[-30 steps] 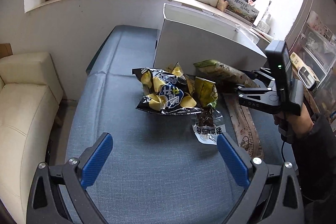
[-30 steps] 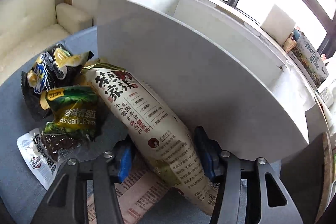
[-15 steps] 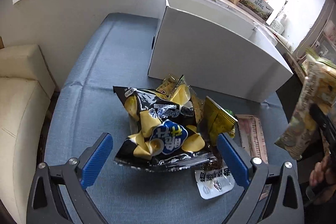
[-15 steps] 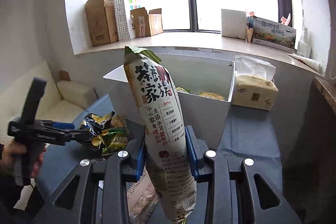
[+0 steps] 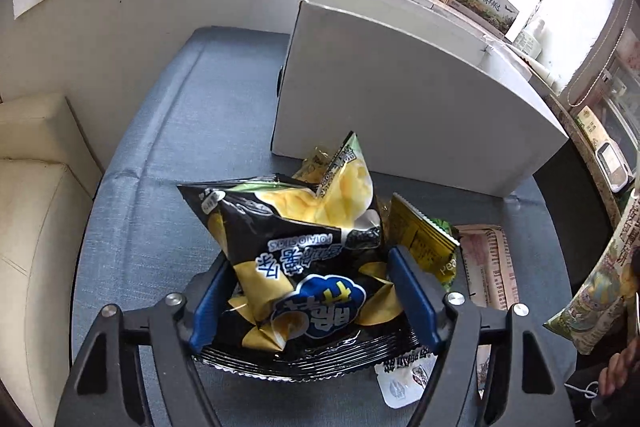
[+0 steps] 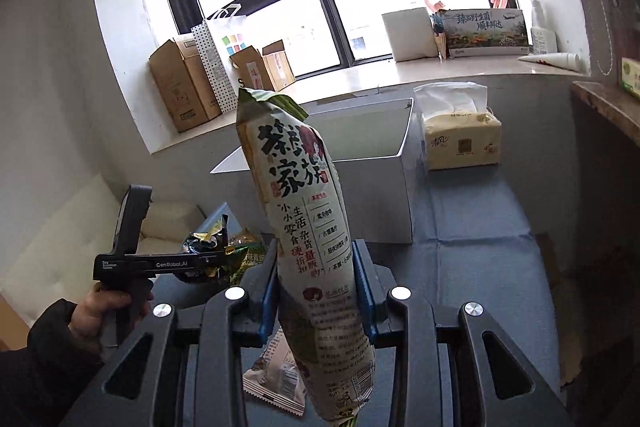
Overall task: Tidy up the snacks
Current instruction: 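Carry the chip bag into the box with the left tool while the right tool drops the bread bag there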
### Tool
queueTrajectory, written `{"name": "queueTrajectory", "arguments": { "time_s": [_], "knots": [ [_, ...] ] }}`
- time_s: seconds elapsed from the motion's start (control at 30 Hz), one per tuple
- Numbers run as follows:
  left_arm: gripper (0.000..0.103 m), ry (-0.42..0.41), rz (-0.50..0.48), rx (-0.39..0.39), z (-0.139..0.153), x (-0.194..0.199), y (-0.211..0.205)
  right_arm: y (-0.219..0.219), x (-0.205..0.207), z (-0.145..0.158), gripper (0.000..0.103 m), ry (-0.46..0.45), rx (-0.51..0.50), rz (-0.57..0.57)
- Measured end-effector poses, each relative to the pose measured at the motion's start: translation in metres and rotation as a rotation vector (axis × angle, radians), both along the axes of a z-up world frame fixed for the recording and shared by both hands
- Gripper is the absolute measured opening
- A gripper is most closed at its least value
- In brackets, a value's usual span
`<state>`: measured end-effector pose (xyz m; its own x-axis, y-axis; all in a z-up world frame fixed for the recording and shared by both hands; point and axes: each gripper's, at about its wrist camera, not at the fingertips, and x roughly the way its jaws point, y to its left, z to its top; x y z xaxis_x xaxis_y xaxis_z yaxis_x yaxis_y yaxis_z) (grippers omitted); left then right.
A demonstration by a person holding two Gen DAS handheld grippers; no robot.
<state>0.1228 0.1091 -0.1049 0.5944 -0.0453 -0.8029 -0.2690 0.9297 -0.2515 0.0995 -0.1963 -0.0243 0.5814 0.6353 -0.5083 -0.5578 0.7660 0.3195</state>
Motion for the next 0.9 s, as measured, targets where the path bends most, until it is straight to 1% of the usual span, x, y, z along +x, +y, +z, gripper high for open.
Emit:
{"name": "queueTrajectory", "arguments": {
  "time_s": [0.13,0.23,0.37,0.47,0.5,0.63,0.7,0.8,0.83,0.9],
  "knots": [
    [0.080,-0.061,-0.014,-0.004,0.025,-0.019,-0.002,0.003,-0.003,0.001,0.036,-0.004,0.004,0.009],
    [0.080,-0.101,-0.039,0.040,0.054,-0.027,-0.009,0.006,-0.003,0.004,0.036,-0.006,0.016,0.016],
    [0.080,-0.157,-0.066,0.066,0.095,-0.021,-0.016,0.010,0.005,0.018,0.036,-0.008,0.064,0.037],
    [0.080,-0.187,-0.090,0.084,0.122,-0.009,-0.023,0.010,0.023,0.035,0.036,0.001,0.133,0.054],
    [0.080,-0.192,-0.097,0.091,0.131,-0.005,-0.025,0.010,0.029,0.043,0.036,-0.010,0.152,0.047],
    [0.081,-0.247,-0.138,0.126,0.166,0.028,-0.034,0.016,0.068,0.072,0.036,-0.023,0.212,0.046],
    [0.081,-0.259,-0.151,0.147,0.174,0.054,-0.039,0.024,0.093,0.083,0.036,-0.030,0.213,0.036],
    [0.081,-0.243,-0.167,0.182,0.176,0.095,-0.041,0.044,0.134,0.091,0.036,-0.012,0.164,0.013],
    [0.081,-0.231,-0.165,0.196,0.173,0.108,-0.040,0.050,0.148,0.091,0.036,0.003,0.148,0.012],
    [0.081,-0.206,-0.147,0.199,0.167,0.128,-0.036,0.062,0.173,0.085,0.036,0.035,0.106,0.005]
  ]
}}
